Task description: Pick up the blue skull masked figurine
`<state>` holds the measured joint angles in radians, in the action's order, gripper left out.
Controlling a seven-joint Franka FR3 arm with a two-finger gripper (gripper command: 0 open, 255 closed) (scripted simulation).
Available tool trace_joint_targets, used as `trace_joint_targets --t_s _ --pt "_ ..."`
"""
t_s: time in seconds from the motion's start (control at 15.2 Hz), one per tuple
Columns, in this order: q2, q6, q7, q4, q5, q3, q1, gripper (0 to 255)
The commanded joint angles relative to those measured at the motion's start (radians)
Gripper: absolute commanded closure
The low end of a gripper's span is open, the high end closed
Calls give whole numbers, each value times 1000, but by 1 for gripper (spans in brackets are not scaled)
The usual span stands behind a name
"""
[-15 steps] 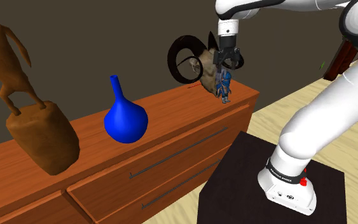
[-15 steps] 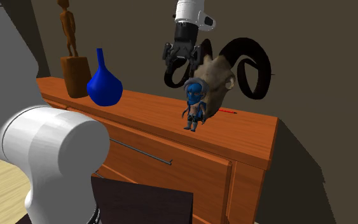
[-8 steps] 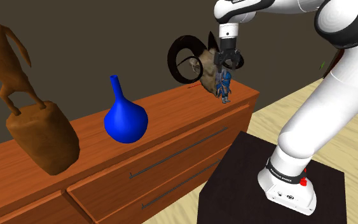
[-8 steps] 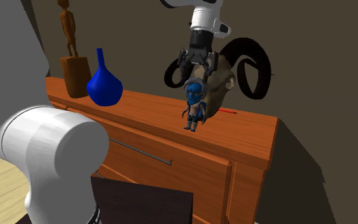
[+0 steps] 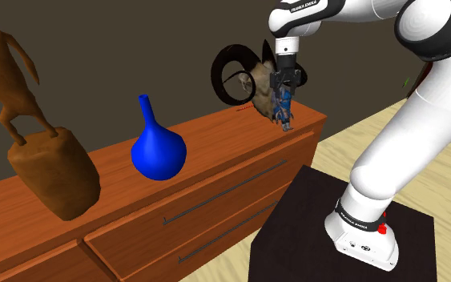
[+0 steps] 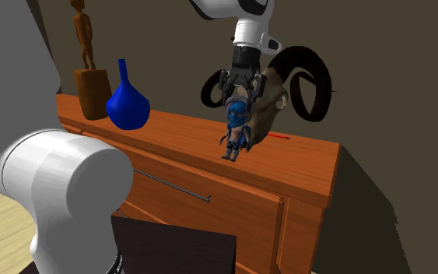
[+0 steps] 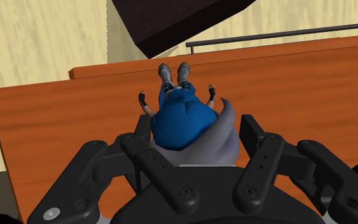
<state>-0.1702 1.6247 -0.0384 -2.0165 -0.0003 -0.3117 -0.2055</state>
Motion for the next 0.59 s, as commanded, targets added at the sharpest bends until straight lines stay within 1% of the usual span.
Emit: trace_joint_targets --t_s 0.0,0.4,0.53 --pt "0 1 0 0 0 0 0 255" --pt "-1 2 0 -3 0 0 0 255" --pt "-4 -25 2 22 -1 1 0 255"
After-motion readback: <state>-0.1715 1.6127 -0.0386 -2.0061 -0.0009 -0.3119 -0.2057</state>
